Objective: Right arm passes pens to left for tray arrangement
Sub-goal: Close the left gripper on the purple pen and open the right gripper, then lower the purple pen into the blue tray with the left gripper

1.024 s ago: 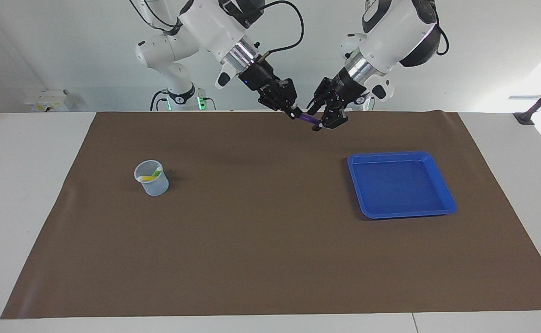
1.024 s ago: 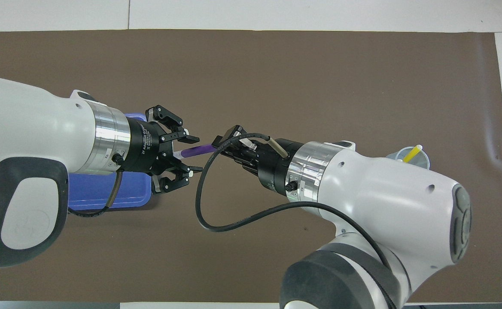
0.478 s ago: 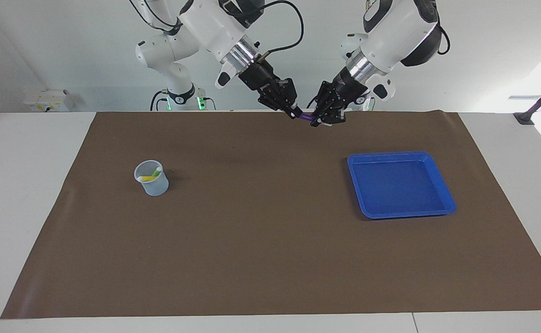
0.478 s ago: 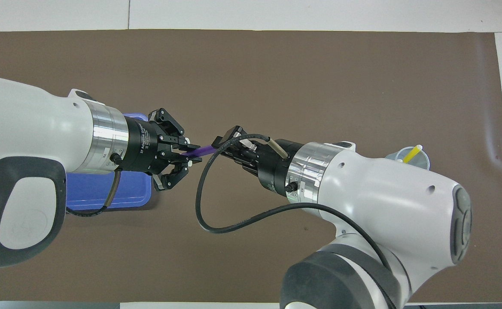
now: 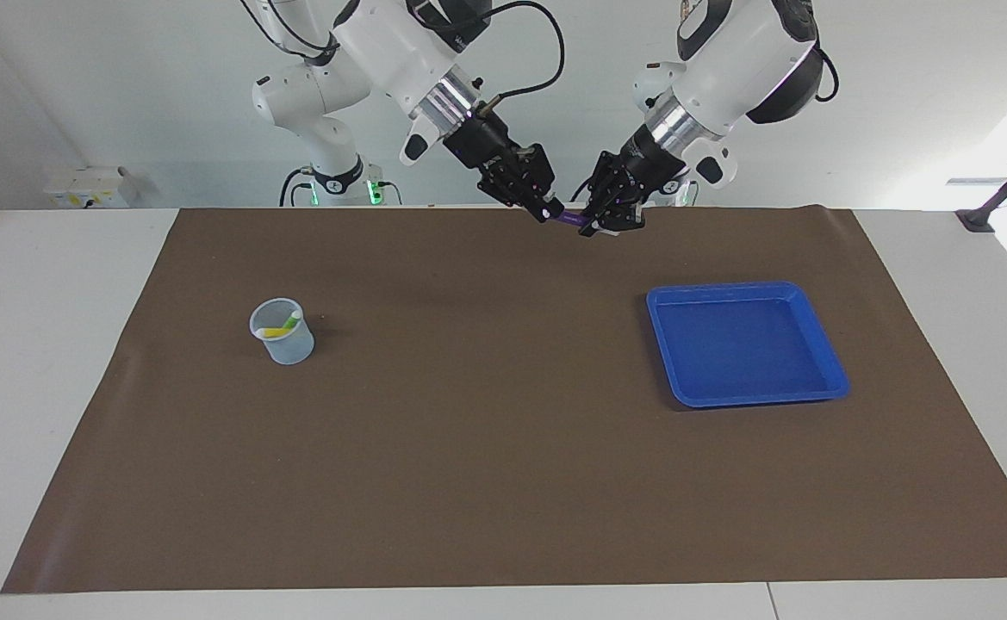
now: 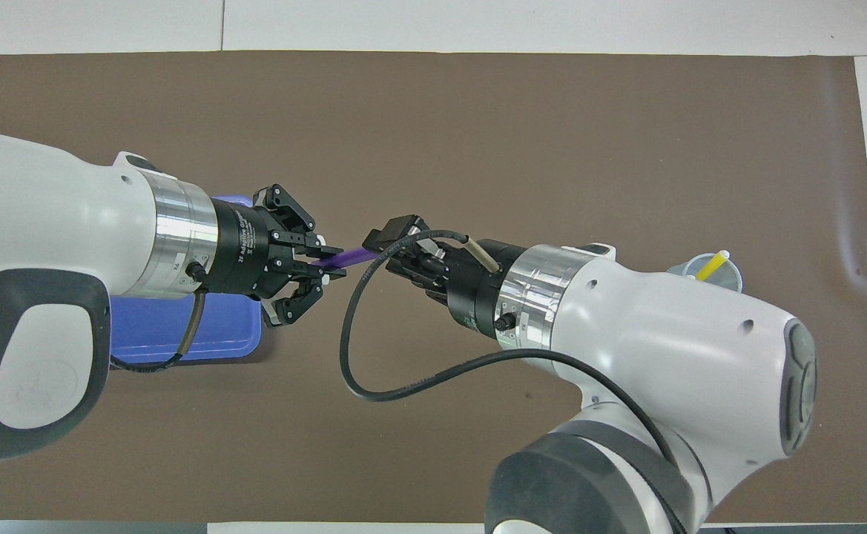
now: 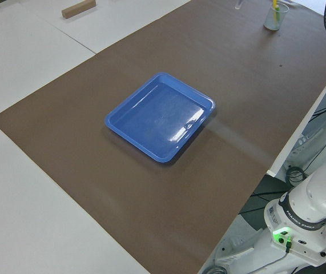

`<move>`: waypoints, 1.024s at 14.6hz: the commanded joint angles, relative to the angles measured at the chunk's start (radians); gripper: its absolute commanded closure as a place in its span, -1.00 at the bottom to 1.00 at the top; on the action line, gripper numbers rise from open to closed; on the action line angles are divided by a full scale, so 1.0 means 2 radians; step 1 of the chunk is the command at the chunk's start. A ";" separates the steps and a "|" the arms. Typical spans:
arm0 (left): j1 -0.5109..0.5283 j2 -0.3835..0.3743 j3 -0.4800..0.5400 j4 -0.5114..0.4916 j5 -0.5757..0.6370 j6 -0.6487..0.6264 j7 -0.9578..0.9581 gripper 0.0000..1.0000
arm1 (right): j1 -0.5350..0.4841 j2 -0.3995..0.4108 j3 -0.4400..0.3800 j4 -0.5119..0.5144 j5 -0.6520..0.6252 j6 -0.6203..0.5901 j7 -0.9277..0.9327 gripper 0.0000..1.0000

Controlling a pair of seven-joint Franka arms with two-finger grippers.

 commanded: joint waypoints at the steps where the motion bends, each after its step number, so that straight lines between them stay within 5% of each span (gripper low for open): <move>1: 0.005 -0.004 0.002 0.000 -0.002 0.005 0.002 1.00 | -0.007 -0.012 0.000 -0.010 0.006 -0.030 -0.020 -1.00; 5: 0.018 -0.004 0.001 -0.005 0.008 0.014 0.032 1.00 | -0.041 -0.013 -0.004 0.008 -0.057 -0.144 -0.099 -1.00; 8: 0.043 -0.017 0.001 -0.030 0.010 0.002 0.170 1.00 | -0.069 -0.013 -0.003 0.020 -0.114 -0.212 -0.237 -1.00; 11: 0.084 -0.027 0.002 -0.061 0.012 -0.016 0.349 1.00 | -0.123 -0.018 -0.004 0.017 -0.132 -0.270 -0.378 -0.77; 15: 0.144 -0.023 0.002 -0.107 0.042 -0.022 0.601 1.00 | -0.166 -0.023 -0.003 0.013 -0.293 -0.328 -0.547 -0.56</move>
